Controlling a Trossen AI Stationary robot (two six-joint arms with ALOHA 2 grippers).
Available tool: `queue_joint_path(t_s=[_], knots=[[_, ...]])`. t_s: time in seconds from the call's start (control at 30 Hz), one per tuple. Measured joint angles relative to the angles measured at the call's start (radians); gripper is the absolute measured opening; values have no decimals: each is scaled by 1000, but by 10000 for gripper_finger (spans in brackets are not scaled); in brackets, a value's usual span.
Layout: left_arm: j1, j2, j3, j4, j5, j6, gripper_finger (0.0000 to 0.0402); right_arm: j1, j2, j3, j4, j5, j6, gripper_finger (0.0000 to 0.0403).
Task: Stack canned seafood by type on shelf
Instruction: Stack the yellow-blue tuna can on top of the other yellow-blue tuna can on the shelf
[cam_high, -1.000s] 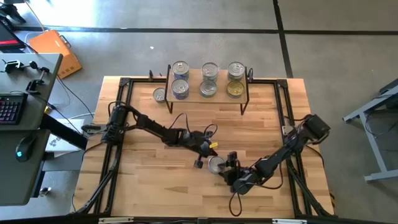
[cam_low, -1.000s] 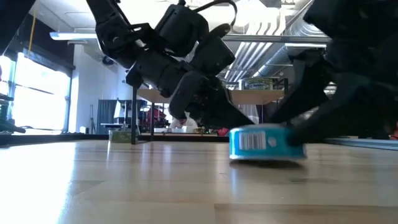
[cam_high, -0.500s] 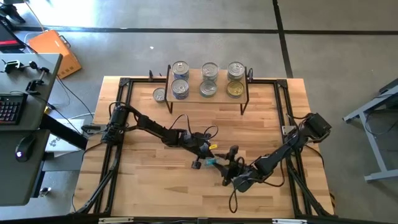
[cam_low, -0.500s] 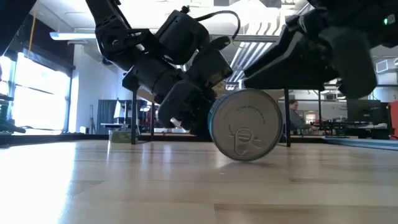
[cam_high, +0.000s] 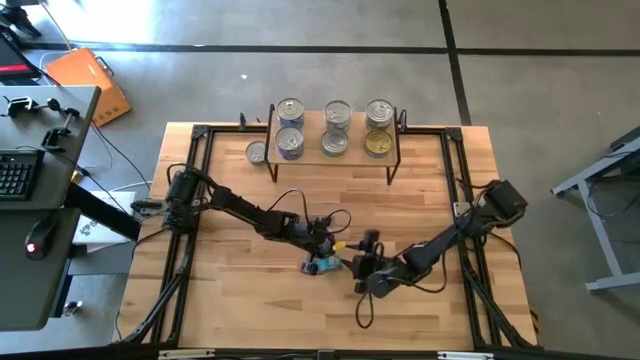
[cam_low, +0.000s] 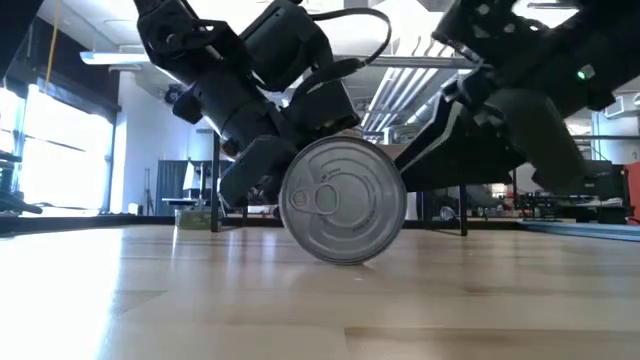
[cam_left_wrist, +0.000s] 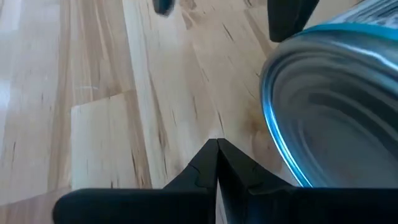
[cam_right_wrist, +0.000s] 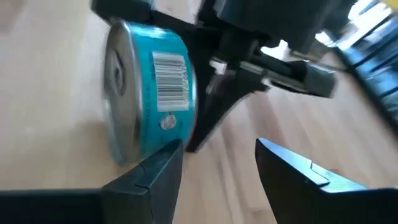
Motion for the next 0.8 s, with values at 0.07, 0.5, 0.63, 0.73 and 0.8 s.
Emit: queue_joint_path(t_s=[0.07, 0.5, 0.63, 0.73, 0.8], knots=[[-3, -1, 0, -7, 0, 1, 0, -20, -3, 1, 0, -48, 27, 195], [2, -133, -10, -231, -257, 38, 0, -44, -14, 3, -18, -115, 85, 195], [6, -188, -10, -330, -294, 37, 0, -42, -49, 3, -63, -112, 115, 195], [3, -211, -9, -384, -294, 37, 0, -41, -86, 4, -110, -144, 152, 195], [-9, -219, -9, -439, -291, 36, 0, -36, -99, 4, -129, -189, 163, 195]])
